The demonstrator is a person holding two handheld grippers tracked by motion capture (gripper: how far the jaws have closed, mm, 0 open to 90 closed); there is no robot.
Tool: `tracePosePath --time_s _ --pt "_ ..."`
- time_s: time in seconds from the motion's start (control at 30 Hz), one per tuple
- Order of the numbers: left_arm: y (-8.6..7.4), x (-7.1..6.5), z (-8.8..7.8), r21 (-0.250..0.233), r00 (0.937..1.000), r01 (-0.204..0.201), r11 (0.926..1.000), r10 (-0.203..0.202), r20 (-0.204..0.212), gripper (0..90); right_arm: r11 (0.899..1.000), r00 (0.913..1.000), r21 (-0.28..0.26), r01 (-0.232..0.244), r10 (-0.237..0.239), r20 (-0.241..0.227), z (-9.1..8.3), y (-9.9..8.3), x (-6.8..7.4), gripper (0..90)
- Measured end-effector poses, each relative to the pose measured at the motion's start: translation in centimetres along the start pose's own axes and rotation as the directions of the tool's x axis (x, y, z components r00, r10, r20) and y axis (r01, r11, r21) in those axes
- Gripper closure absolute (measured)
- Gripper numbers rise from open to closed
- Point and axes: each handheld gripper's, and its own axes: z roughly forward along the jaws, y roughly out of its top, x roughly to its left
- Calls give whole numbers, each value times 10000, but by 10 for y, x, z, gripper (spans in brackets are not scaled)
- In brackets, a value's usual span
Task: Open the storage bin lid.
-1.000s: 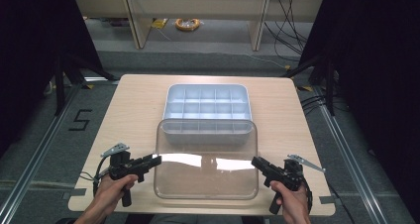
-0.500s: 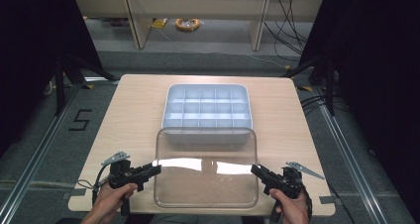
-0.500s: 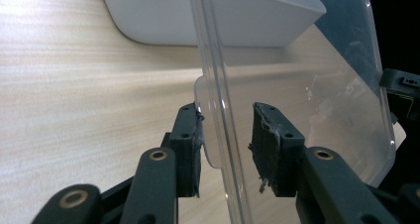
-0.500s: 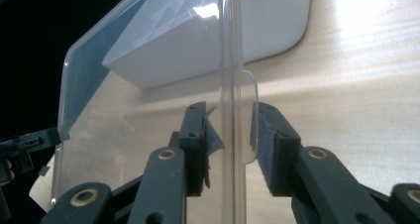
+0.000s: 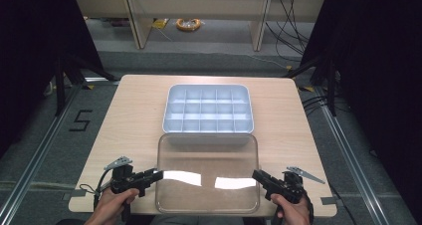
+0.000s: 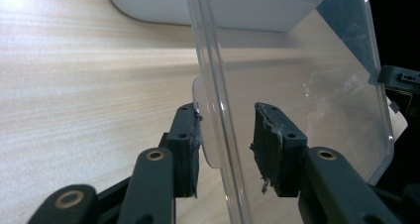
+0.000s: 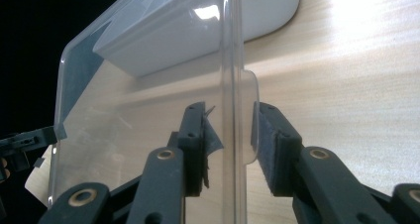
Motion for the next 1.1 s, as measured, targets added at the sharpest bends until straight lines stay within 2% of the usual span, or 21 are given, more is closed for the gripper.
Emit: tracePosePath --time_s 0.03,0.07,0.1,0.13,0.17,0.3,0.33,0.4,0.43,0.47,0.53,0.57,0.6,0.7,0.73,0.87,0.93,0.97,1.0,1.07,1.1 --pt "0 0 0 17 10000 0 10000 0 -52 621 9998 9999 107 -162 163 -51 0 -1 1 674" --pt "-1 0 0 10 9999 -16 10000 16 -102 621 9995 9996 57 296 -296 21 0 -1 -2 673" --pt "-2 0 0 -135 9999 -21 9999 19 -164 621 9994 9995 137 313 -314 80 0 -1 -2 673" --pt "-2 0 0 -129 9999 -15 9999 13 -161 621 9994 9995 194 271 -274 144 1 -1 -2 672" --pt "-2 1 0 17 10000 25 10000 -25 -76 621 9995 9999 275 -163 163 -19 1 -2 1 672" --pt "-4 2 3 220 9999 7 9998 -4 -133 620 9989 9991 281 367 -372 195 4 -3 -6 669" --pt "-5 2 3 246 9998 32 9997 -28 -182 619 9991 9998 412 -58 50 184 3 -4 -3 667" --pt "-6 3 4 326 9999 20 9995 -15 -167 617 9988 9997 478 -98 88 214 4 -4 -4 665" --pt "-6 3 5 374 9998 19 9993 -12 -199 616 9986 9991 434 303 -315 281 5 -4 -7 664" --pt "-6 3 6 402 9998 48 9992 -39 -219 616 9985 9996 552 -53 38 266 5 -5 -5 664" --pt "-7 4 7 456 9996 120 9989 -108 -277 614 9980 9994 620 -107 87 331 6 -5 -6 663" --pt "-7 5 8 550 9996 77 9985 -63 -270 610 9974 9987 596 398 -417 304 7 -5 -10 661" --pt "-8 5 8 593 9995 73 9982 -55 -308 608 9976 9996 696 -4 -15 273 8 -6 -7 659" --pt "-8 7 10 765 9994 108 9970 -83 -330 600 9964 9995 836 -137 113 294 9 -7 -7 653" --pt "-8 7 11 753 9993 121 9971 -94 -369 596 9962 9985 778 384 -412 352 10 -7 -11 651" --pt "-9 7 12 949 9992 62 9955 -24 -399 580 9955 9972 792 515 -556 503 13 -7 -13 641" --pt "-9 7 14 1044 9991 52 9945 -8 -424 575 9972 9985 754 10 -50 540 13 -8 -9 634" --pt "-9 7 14 1080 9990 81 9941 -32 -448 571 9962 9976 745 441 -479 506 14 -7 -13 632" --pt "-9 7 15 1098 9988 103 9939 -51 -480 565 9962 9966 740 470 -518 647 15 -8 -13 630" --pt "-9 8 16 1144 9986 122 9934 -62 -520 559 9960 9983 890 -19 -33 576 14 -8 -9 618" --pt "-9 8 16 1168 9985 125 9931 -62 -546 556 9955 9971 854 402 -454 609 15 -8 -11 614"
